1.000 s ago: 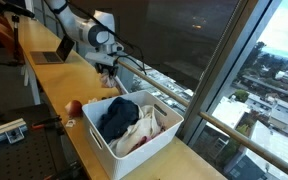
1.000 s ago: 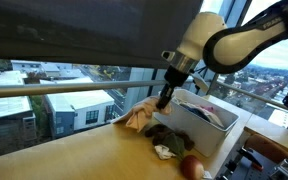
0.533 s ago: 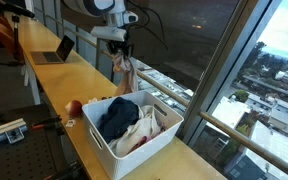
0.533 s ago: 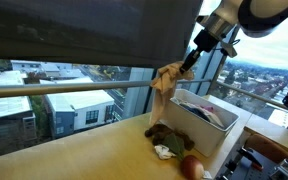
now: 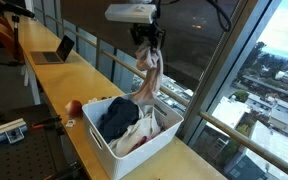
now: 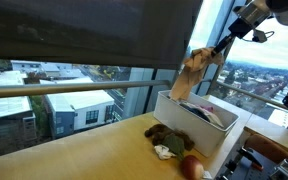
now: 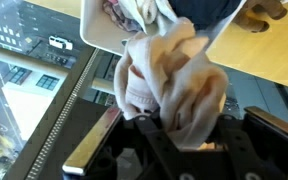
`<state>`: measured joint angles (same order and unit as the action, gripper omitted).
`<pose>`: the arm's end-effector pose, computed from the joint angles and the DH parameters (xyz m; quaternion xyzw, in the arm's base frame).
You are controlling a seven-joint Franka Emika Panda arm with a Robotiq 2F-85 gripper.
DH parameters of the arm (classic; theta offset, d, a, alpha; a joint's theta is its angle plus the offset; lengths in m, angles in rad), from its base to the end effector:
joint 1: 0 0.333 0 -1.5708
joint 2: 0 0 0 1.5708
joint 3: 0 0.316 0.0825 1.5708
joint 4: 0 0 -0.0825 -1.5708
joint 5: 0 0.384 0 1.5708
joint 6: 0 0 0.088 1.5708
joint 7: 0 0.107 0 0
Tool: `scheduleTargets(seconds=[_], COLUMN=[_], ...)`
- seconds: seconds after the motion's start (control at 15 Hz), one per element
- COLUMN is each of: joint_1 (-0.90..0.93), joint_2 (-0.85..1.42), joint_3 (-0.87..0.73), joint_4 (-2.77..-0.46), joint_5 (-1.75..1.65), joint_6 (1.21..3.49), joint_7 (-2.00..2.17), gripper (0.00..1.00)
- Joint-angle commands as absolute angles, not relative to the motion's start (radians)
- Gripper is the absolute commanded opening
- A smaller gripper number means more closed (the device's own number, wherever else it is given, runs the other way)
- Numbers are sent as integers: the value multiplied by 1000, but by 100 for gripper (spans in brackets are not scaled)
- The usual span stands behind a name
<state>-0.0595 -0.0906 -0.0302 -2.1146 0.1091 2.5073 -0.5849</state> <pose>0.5602 -0.0516 0.5073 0.9485 0.2035 0.2397 0.0383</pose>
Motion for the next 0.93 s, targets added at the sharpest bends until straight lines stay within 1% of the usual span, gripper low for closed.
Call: scheduleTargets(seconds=[0.0,0.53,0.6,0.67,0.73,0.87], joint_1=[-53,-38,-38,-40,-40,-41], joint_2=[-126,-104,-101,-96,-92,-86], joint_3=[-83,-91,-91,-90,-89,-87], joint_4=[-2107,-2148,-2154,-2159,-2163,-2167], joint_5=[132,125,124,120,118,115], joint_6=[2468,2489,2489,2490,2489,2487], joint_7=[-624,-615,-615,-610,-608,-605], gripper=[4,4,8,41,42,55])
